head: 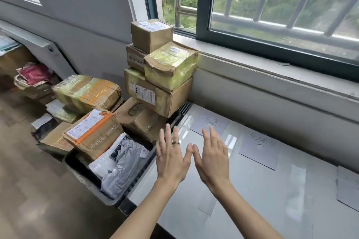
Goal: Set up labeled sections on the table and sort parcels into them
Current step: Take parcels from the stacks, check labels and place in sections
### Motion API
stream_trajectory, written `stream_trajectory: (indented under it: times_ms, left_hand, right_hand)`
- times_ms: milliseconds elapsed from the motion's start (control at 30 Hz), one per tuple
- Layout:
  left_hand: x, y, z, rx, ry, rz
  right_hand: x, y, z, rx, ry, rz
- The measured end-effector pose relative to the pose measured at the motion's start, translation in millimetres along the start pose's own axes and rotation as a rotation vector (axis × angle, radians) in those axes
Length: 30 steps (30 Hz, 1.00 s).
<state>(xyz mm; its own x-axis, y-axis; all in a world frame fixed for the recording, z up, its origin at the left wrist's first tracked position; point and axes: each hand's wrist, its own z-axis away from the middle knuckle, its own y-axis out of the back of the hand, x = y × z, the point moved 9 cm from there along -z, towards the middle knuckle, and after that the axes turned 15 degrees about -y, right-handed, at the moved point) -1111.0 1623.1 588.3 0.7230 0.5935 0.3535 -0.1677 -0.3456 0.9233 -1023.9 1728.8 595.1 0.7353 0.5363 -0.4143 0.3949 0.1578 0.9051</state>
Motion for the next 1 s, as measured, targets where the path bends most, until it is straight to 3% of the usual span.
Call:
stream_trajectory:
  times_ms: [500, 1000]
  left_hand:
    - [-106, 30, -55, -0.089, -0.143, 0.046]
    - [-191, 57, -55, -0.1, -0.067, 0.016]
  right_hand:
    - [-107, -43, -13, 0.078, -0.174, 0.05]
    - [-183, -95, -8, -0.008, -0.149, -0.002]
